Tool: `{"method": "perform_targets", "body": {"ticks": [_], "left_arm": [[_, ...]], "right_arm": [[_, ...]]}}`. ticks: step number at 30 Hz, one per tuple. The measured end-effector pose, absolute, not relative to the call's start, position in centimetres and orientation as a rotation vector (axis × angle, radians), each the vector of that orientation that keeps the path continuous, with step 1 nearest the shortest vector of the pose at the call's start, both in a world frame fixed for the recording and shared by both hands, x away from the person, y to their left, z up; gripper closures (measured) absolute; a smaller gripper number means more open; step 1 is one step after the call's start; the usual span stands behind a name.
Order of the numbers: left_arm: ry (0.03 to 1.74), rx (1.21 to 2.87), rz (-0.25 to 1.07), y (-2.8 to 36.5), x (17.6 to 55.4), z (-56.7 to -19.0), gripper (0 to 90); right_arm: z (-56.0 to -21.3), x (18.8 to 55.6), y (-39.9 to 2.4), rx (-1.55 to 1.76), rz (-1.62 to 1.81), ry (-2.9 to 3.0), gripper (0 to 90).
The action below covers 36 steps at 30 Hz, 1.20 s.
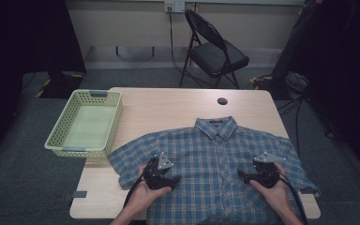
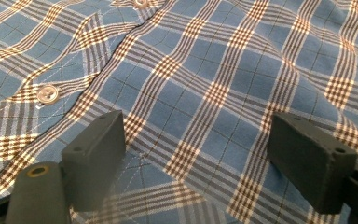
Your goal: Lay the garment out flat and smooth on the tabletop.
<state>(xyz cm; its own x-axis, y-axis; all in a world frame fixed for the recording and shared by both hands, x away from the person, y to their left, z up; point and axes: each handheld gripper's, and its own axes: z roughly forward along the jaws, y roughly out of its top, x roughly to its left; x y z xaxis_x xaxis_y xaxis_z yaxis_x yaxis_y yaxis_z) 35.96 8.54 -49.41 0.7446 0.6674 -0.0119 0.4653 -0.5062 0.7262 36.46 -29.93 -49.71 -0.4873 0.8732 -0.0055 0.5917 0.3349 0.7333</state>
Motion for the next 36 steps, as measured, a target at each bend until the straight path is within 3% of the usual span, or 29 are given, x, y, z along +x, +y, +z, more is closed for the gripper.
{"method": "perform_targets", "body": {"ticks": [36], "left_arm": [[0.897, 2.145, 0.397, 7.9, 40.8, -49.8, 30.1]], "right_arm": [[-49.8, 40.2, -30.9, 1.281, 0.963, 2.207, 18.2]]}}
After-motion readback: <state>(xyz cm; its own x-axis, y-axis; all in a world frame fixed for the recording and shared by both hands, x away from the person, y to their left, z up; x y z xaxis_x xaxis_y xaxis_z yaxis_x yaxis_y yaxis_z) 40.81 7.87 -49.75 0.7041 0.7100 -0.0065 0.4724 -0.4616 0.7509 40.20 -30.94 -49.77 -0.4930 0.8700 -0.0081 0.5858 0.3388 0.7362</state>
